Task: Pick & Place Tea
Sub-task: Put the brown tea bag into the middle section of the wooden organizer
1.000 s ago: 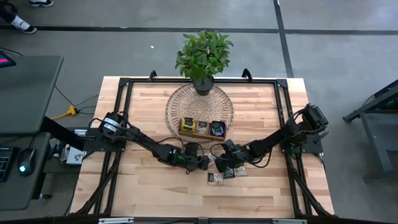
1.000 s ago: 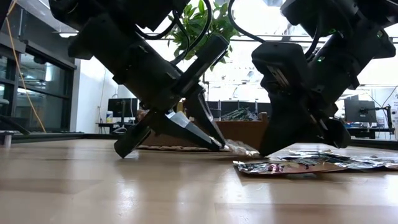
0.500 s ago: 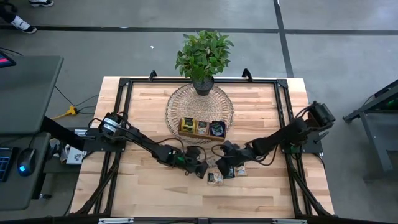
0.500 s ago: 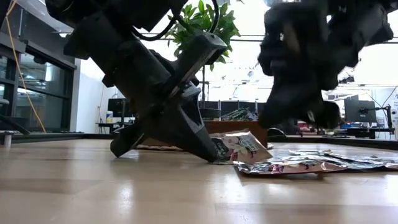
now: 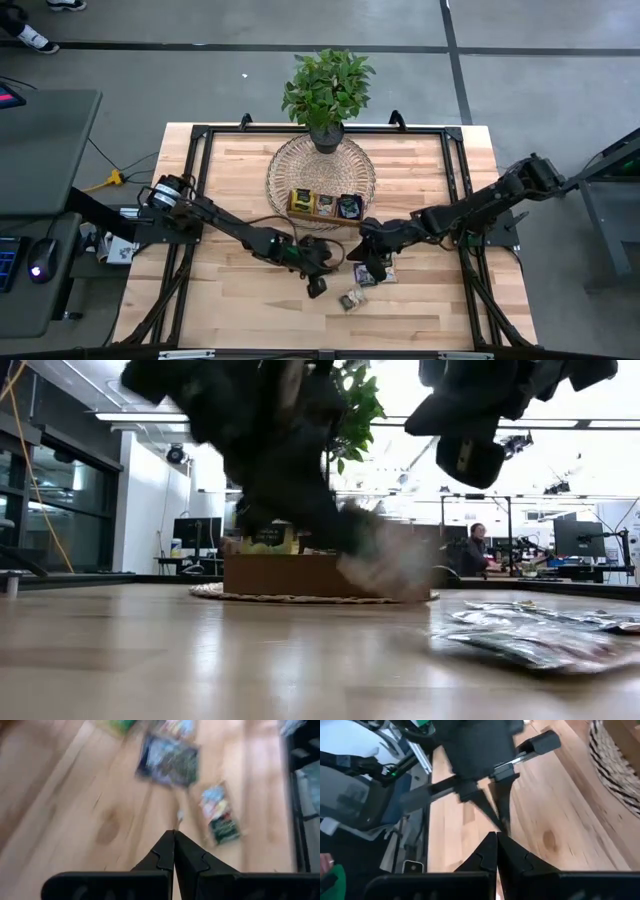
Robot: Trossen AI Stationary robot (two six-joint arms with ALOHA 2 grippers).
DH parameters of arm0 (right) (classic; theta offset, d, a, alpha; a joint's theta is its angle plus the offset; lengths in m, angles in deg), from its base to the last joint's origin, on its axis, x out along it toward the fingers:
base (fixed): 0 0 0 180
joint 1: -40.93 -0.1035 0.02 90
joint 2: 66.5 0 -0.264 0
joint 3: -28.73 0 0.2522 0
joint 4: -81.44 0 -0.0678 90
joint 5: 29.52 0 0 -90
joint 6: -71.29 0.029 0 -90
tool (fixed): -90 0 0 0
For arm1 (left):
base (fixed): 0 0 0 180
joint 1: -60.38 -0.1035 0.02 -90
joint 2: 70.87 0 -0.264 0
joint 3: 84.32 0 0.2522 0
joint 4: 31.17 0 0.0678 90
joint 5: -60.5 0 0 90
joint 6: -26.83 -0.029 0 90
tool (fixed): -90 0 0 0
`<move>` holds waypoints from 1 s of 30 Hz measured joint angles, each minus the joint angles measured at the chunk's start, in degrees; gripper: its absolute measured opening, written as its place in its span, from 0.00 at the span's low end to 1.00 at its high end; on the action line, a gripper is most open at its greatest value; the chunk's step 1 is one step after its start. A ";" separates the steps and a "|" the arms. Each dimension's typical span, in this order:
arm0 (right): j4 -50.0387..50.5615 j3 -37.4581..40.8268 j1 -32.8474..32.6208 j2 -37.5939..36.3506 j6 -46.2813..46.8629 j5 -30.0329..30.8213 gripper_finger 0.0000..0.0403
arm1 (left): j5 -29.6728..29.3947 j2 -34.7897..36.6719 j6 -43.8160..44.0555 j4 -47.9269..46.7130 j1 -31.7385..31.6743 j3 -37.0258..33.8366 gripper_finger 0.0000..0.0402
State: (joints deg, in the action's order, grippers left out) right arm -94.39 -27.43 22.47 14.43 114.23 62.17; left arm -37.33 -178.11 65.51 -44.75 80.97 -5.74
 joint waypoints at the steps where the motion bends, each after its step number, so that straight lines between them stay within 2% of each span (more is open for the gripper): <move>1: -0.69 0.00 0.20 -0.01 -0.49 -0.23 0.01 | 0.01 0.27 -1.33 -1.47 -0.02 1.22 0.00; 6: -5.78 0.00 0.48 -0.05 -4.85 -0.25 0.05 | 1.39 0.79 -8.54 -15.19 0.03 7.56 0.00; 17: -8.44 -0.04 0.45 -0.03 -10.53 0.22 0.15 | -0.73 1.02 -18.54 -35.76 -1.65 17.63 0.00; 25: -7.02 -1.36 0.46 -0.03 -16.32 2.42 0.23 | -0.70 1.04 -23.04 -45.74 -2.40 23.01 0.00; 30: -7.04 -2.99 0.50 -0.03 -22.89 5.87 0.32 | -0.89 1.04 -25.17 -49.46 -2.38 26.28 0.00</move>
State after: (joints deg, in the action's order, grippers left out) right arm -101.43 -30.41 22.97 14.40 91.34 68.05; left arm -38.23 -177.07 40.34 -94.20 78.60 20.54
